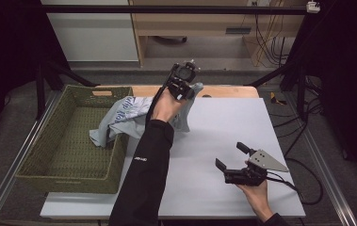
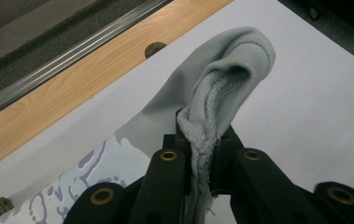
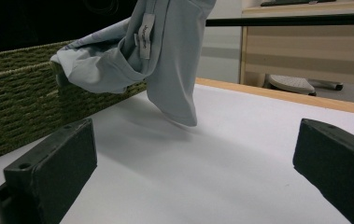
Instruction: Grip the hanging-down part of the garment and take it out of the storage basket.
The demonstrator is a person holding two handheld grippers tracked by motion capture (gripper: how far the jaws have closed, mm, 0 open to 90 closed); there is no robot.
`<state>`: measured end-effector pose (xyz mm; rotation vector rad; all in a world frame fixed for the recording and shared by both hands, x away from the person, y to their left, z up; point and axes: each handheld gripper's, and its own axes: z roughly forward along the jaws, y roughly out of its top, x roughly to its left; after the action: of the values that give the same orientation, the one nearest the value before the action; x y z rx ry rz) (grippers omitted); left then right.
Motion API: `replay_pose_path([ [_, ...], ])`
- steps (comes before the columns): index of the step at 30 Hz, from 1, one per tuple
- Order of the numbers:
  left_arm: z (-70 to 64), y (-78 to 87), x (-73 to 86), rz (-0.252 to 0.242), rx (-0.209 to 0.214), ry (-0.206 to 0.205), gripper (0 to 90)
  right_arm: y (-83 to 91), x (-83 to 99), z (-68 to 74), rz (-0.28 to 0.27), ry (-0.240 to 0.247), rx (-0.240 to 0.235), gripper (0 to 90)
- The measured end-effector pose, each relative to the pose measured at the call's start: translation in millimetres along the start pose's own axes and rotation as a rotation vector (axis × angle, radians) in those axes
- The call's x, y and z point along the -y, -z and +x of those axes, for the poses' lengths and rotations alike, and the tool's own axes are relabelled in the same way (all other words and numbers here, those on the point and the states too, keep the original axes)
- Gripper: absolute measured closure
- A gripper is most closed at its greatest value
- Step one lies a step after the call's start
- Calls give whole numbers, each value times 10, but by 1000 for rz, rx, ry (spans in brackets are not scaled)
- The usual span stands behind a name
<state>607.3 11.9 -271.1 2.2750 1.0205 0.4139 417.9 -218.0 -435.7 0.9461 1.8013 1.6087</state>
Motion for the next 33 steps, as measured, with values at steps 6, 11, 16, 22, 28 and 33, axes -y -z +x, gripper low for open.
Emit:
replay_pose_path([
  [6, 5, 11, -19, 9, -1, 4, 839, 9, -4, 3, 9, -4, 4, 2],
  [11, 1, 49, -16, 5, 0, 0, 839, -5, -10, -18, -7, 9, 1, 2],
  [16, 9, 71, -22, 8, -1, 2, 839, -28, -46, -11, 6, -19, 1, 2],
  [22, 4, 69, -18, 19, -2, 0, 839, -86, -130, 0, 0, -18, -2, 2],
  [28, 20, 86, -17, 14, 2, 5, 839, -212, -189, 9, -8, -15, -16, 2],
  [33, 31, 91, -13, 15, 8, 6, 839, -332, -247, 21, -8, -34, -16, 2],
])
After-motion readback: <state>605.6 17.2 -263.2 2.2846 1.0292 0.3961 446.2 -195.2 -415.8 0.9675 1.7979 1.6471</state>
